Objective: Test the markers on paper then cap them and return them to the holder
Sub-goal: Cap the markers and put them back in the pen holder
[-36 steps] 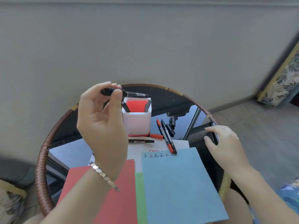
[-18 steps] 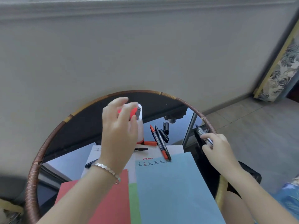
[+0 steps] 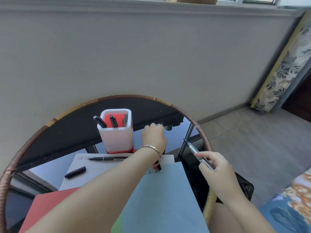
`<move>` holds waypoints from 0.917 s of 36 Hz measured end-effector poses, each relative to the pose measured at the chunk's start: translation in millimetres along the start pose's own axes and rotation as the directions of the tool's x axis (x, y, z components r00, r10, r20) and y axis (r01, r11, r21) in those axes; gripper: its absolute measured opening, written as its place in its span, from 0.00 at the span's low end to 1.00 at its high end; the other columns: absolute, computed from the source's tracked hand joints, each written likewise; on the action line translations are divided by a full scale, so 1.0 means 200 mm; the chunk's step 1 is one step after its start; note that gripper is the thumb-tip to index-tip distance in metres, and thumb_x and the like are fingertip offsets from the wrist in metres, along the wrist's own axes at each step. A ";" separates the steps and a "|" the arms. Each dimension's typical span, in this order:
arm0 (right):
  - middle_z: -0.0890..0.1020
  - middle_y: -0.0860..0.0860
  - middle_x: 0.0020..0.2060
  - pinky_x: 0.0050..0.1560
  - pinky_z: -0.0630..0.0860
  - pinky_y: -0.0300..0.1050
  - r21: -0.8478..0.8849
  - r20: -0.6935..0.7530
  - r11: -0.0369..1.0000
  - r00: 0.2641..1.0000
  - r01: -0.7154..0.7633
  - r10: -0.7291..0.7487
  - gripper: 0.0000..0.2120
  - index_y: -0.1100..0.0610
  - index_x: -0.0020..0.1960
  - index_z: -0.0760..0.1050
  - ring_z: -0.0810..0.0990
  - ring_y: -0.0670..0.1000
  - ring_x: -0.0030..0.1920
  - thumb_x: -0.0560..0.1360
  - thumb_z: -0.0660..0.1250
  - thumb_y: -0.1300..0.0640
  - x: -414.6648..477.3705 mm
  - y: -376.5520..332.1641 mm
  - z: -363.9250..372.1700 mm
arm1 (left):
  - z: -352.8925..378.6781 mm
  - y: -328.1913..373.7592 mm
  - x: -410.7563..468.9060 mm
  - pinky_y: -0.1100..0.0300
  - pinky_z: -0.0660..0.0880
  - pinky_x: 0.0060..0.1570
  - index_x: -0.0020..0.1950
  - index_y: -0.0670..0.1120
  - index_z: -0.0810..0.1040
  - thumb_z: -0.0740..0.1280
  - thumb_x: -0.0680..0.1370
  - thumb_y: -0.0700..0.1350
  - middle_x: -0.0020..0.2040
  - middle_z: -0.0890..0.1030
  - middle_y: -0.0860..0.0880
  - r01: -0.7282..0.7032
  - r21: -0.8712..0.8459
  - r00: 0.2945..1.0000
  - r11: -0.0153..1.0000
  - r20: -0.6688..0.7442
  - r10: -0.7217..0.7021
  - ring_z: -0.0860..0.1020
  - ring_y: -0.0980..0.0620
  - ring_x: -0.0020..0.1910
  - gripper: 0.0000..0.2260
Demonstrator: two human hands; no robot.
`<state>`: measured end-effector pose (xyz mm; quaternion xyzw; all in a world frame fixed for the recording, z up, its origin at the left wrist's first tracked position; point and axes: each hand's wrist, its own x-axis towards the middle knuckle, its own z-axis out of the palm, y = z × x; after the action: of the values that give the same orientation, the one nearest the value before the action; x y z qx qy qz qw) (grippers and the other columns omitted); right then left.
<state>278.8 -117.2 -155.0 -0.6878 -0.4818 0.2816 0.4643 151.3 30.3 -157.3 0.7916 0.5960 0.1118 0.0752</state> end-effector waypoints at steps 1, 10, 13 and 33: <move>0.77 0.47 0.45 0.26 0.66 0.28 -0.004 0.001 1.000 1.000 0.005 -0.005 0.17 0.46 0.42 0.77 0.72 0.40 0.28 0.72 0.61 0.68 0.00 0.00 0.00 | 0.01 0.00 0.00 0.54 0.68 0.52 0.58 0.44 0.72 0.62 0.76 0.40 0.55 0.76 0.44 -0.005 -0.026 1.000 1.000 -0.026 0.004 0.71 0.44 0.54 0.11; 0.78 0.45 0.43 0.29 0.69 0.28 0.002 -0.039 0.997 0.996 0.080 -0.080 0.16 0.44 0.40 0.78 0.76 0.44 0.34 0.71 0.66 0.65 -0.03 -0.04 -0.02 | -0.24 -0.02 -0.22 0.64 0.79 0.41 0.56 0.48 0.73 0.63 0.77 0.39 0.44 0.79 0.51 -0.027 -0.910 0.994 0.413 -0.069 -0.087 0.78 0.56 0.45 0.09; 0.79 0.45 0.43 0.32 0.71 0.29 -0.015 -0.031 0.994 0.994 0.107 -0.108 0.15 0.42 0.39 0.78 0.77 0.45 0.37 0.70 0.68 0.64 -0.04 -0.06 -0.01 | -0.35 -0.10 -0.35 0.67 0.76 0.30 0.48 0.47 0.77 0.58 0.79 0.38 0.41 0.81 0.48 0.146 -0.956 0.985 0.255 0.116 -0.131 0.79 0.59 0.37 0.08; 0.82 0.41 0.38 0.29 0.69 0.30 0.098 0.308 0.980 0.931 0.176 -0.198 0.18 0.39 0.45 0.79 0.74 0.41 0.29 0.68 0.72 0.63 -0.23 -0.28 0.26 | -0.42 -0.58 -0.82 0.66 0.77 0.34 0.51 0.42 0.78 0.67 0.70 0.39 0.35 0.82 0.50 0.351 -0.920 0.906 -0.173 0.381 -0.186 0.79 0.57 0.32 0.10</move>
<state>194.9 -134.0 -128.4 -0.5685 -0.6031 0.3591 0.4291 -22.0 -96.5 -120.1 0.3331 0.4614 0.4504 0.6880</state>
